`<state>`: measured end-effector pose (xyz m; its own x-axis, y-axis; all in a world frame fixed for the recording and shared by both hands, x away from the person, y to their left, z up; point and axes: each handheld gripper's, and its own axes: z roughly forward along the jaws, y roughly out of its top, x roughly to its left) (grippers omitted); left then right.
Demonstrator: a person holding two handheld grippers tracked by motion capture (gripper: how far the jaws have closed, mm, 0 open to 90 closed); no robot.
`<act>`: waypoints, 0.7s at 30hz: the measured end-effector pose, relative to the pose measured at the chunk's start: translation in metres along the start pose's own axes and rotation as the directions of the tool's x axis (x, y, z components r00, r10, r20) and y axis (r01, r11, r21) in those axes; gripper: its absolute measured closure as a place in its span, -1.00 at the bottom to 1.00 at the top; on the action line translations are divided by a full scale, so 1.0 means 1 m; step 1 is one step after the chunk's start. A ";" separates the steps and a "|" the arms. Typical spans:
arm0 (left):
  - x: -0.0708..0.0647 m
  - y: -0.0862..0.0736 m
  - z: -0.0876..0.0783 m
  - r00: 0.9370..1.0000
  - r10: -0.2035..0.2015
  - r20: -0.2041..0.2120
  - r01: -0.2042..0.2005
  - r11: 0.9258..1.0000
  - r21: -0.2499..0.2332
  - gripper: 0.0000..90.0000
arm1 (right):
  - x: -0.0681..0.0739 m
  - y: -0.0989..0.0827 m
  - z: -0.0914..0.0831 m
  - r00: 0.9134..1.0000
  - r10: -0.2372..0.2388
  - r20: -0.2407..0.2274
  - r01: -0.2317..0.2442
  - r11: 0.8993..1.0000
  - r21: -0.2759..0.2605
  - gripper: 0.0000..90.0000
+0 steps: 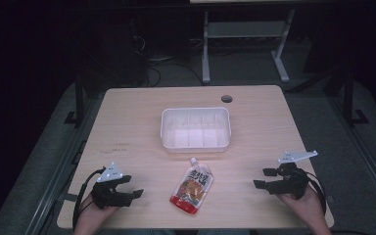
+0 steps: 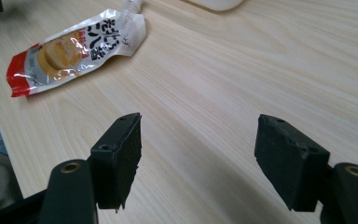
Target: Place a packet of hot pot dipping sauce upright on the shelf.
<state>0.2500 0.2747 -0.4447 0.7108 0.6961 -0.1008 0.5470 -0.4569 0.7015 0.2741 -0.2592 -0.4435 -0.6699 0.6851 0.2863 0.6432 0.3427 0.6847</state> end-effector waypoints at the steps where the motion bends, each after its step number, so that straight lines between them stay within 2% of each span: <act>1: 0.000 0.000 0.000 1.000 0.000 0.000 0.000 1.000 0.000 -0.35 | 0.001 0.001 0.001 1.000 -0.003 -0.004 0.003 1.000 -0.002 -0.32; 8: -0.006 0.006 0.003 0.999 0.021 0.029 -0.021 1.000 0.021 -0.20 | 0.011 0.011 0.011 0.999 -0.020 -0.036 0.021 1.000 0.013 -0.34; 11: -0.007 0.007 0.003 0.999 0.017 0.035 -0.018 1.000 0.024 -0.16 | 0.014 0.015 0.014 0.999 -0.033 -0.039 0.034 0.999 0.015 -0.32; 13: -0.007 0.009 0.003 0.999 0.015 0.038 -0.015 1.000 0.016 -0.09 | 0.018 0.022 0.016 0.998 -0.055 -0.039 0.056 0.998 0.008 -0.28; 16: -0.008 0.012 0.003 0.999 -0.001 0.051 0.001 1.000 0.007 -0.03 | 0.019 0.027 0.018 0.997 -0.055 -0.045 0.055 0.998 0.003 -0.24; 21: -0.011 0.019 0.004 0.998 0.014 0.059 -0.014 1.000 0.000 0.08 | 0.021 0.036 0.023 0.998 -0.059 -0.037 0.059 0.998 0.005 -0.21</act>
<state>0.2539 0.2561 -0.4332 0.7432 0.6558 -0.1328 0.5372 -0.4665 0.7027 0.2915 -0.2182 -0.4282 -0.7199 0.6394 0.2698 0.6041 0.3859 0.6973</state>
